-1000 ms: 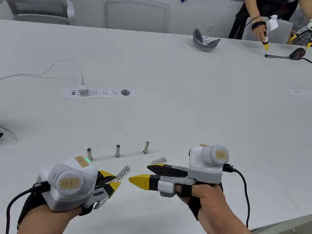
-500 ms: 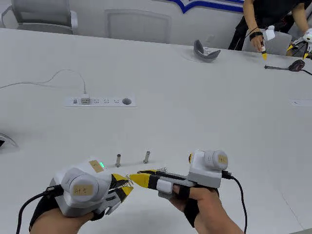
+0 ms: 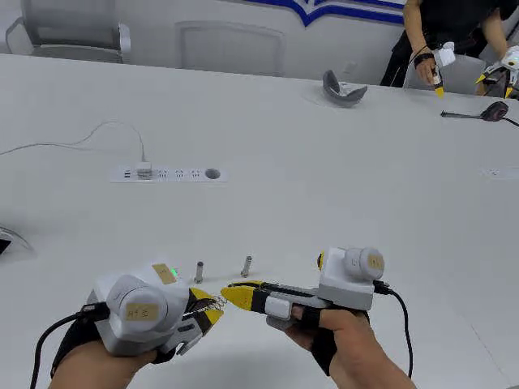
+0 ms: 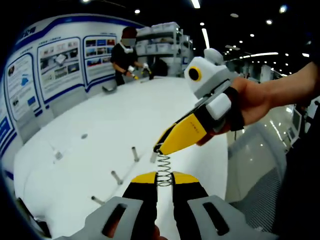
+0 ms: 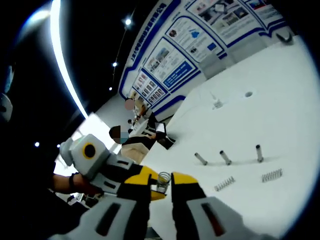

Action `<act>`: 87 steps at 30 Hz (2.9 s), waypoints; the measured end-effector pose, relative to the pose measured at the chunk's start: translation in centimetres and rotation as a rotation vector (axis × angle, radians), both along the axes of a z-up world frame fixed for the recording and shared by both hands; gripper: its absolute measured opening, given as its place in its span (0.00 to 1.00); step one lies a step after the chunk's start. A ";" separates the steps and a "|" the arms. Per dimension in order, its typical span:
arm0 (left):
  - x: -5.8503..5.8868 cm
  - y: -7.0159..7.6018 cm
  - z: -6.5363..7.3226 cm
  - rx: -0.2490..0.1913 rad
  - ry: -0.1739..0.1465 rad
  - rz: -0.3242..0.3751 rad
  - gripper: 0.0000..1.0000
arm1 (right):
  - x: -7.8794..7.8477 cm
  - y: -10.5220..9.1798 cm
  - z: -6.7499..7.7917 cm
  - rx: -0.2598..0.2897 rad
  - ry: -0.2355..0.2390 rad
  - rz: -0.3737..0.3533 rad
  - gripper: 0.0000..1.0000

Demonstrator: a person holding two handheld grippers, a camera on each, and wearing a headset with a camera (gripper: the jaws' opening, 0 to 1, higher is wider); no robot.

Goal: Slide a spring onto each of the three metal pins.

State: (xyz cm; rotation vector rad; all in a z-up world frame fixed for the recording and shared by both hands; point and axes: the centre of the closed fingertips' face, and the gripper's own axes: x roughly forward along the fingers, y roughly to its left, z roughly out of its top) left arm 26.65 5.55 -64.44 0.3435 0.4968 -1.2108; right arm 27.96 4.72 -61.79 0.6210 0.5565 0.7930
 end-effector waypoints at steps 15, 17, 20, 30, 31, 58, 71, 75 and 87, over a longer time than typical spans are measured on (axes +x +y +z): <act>1.5 1.0 0.7 -0.005 0.000 0.018 0.10 | 1.0 1.9 1.1 -0.187 -0.078 0.181 0.14; 1.5 1.1 0.6 -0.002 0.000 0.015 0.10 | 0.8 2.1 1.0 -0.234 -0.091 0.222 0.14; 1.3 1.2 0.5 0.006 -0.003 0.005 0.10 | 0.7 2.4 0.9 -0.286 -0.110 0.280 0.14; 1.4 0.8 0.4 0.020 -0.020 -0.035 0.10 | 0.2 2.9 0.7 -0.454 -0.180 0.473 0.14; 1.4 0.8 0.4 0.020 -0.020 -0.039 0.10 | 0.3 3.0 0.7 -0.459 -0.181 0.485 0.14; 0.7 1.5 0.4 0.024 0.002 -0.092 0.10 | -0.9 4.6 -1.0 -0.724 -0.292 0.882 0.12; 1.4 3.7 0.4 -0.041 0.039 0.023 0.14 | 0.0 6.0 0.1 -0.652 -0.313 0.860 0.12; 1.6 4.7 0.3 -0.053 0.053 0.061 0.18 | 0.5 6.1 0.2 -0.640 -0.310 0.845 0.12; 2.5 9.5 -0.7 -0.037 0.074 0.217 0.26 | 2.6 5.4 -1.4 -0.717 -0.303 0.827 0.12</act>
